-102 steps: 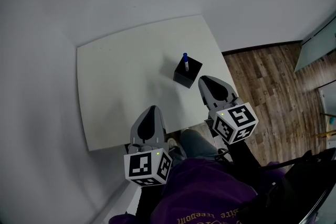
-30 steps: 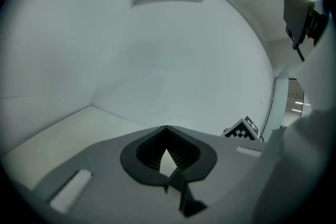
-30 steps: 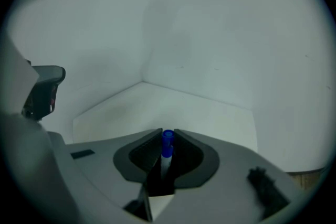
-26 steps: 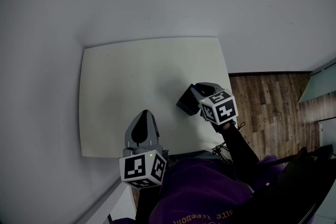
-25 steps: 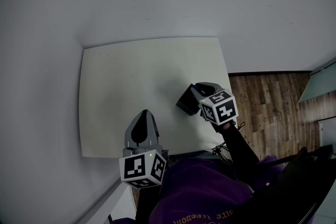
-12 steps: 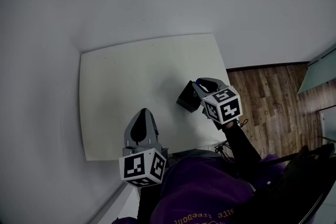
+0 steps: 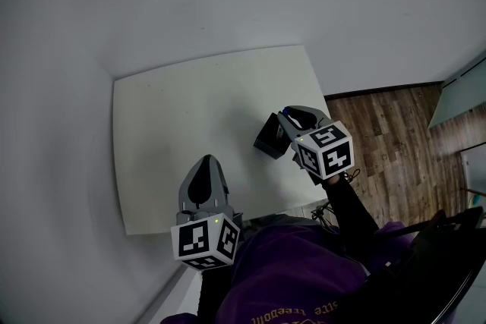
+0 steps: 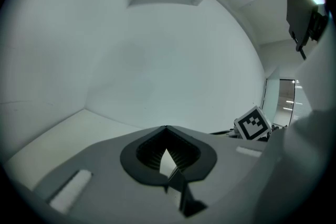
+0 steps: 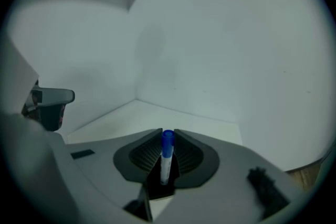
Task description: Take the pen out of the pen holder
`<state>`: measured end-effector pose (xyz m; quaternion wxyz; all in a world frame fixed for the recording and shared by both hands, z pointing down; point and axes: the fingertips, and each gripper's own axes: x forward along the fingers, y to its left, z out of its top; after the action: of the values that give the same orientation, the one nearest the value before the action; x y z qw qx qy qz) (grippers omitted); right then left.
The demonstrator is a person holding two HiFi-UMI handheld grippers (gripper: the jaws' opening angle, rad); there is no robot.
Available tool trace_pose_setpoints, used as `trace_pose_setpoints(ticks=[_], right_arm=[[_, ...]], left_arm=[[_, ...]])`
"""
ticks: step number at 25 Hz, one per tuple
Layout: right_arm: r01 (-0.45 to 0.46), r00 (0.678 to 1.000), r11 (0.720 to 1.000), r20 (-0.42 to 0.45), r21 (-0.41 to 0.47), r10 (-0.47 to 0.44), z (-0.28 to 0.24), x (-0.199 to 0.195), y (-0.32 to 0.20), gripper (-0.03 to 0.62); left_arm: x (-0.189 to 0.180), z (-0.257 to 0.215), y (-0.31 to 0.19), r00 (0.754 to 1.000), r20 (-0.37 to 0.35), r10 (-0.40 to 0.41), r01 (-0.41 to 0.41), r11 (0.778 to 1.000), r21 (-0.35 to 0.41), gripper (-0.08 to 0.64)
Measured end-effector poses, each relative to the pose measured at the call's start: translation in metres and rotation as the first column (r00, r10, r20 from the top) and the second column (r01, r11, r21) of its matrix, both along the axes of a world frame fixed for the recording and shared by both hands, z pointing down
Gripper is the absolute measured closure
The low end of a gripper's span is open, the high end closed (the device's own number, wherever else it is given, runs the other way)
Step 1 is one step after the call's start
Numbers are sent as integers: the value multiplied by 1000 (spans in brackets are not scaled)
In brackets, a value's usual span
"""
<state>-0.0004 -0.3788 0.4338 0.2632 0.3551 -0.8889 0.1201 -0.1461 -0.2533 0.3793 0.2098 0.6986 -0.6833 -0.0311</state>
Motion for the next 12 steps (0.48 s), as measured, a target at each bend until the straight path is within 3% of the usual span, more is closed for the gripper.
trace_pose_setpoints(ticks=[12], right_arm=[[-15, 999, 998, 39, 59, 13, -27, 6, 8, 517]], left_arm=[[12, 1, 3, 999, 10, 42, -42, 999, 5, 552]])
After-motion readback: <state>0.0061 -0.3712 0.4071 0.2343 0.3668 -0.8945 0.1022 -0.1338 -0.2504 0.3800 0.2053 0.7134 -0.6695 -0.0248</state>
